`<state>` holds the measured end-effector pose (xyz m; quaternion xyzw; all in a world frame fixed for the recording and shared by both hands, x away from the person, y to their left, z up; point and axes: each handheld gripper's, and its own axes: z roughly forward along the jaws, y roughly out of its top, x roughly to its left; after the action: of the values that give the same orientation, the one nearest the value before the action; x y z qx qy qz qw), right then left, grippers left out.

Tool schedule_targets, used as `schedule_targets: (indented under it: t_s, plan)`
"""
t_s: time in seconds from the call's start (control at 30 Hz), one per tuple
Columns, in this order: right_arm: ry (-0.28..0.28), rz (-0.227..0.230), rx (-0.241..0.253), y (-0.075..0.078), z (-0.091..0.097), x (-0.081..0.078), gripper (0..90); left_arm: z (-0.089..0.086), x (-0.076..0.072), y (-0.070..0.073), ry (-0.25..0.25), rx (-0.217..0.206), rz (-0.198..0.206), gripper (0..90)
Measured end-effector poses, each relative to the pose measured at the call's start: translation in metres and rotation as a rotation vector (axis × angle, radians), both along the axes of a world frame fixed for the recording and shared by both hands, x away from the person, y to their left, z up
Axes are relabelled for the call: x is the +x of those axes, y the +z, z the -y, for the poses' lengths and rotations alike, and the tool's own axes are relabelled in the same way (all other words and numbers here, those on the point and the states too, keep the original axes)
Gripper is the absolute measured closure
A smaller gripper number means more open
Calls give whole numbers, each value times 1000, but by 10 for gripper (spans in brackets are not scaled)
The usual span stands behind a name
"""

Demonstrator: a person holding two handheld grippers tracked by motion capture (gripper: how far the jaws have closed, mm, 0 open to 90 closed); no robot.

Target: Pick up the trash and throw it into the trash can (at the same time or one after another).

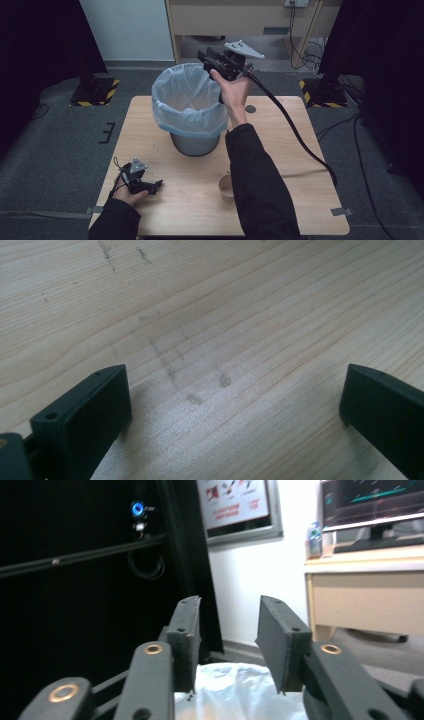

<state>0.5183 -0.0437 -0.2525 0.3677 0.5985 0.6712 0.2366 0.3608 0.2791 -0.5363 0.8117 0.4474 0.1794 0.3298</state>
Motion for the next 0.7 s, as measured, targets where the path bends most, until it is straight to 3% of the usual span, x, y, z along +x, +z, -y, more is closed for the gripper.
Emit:
schedule_targets:
  t_s: [0.17,0.2,0.3,0.33,0.37,0.6,0.63,0.7]
  plan:
    - [-41,8,-4,9,42,-21,519,0,0,0,0,0,0,0]
    - [-41,8,-4,9,42,-21,519,0,0,0,0,0,0,0]
    - [-70,-5,-25,10,76,-44,494,0,0,0,1,-1,1,0]
    - [-70,-5,-25,10,76,-44,494,0,0,0,1,-1,1,0]
    - [-81,-8,-31,8,95,-59,489,0,0,0,1,0,1,0]
    - [-103,-40,-75,-18,141,-106,476,0,0,0,4,1,0,0]
    - [-103,-40,-75,-18,141,-106,476,0,0,0,4,1,0,0]
    - [-105,-68,-81,-33,153,-123,477,0,-1,0,6,0,0,0]
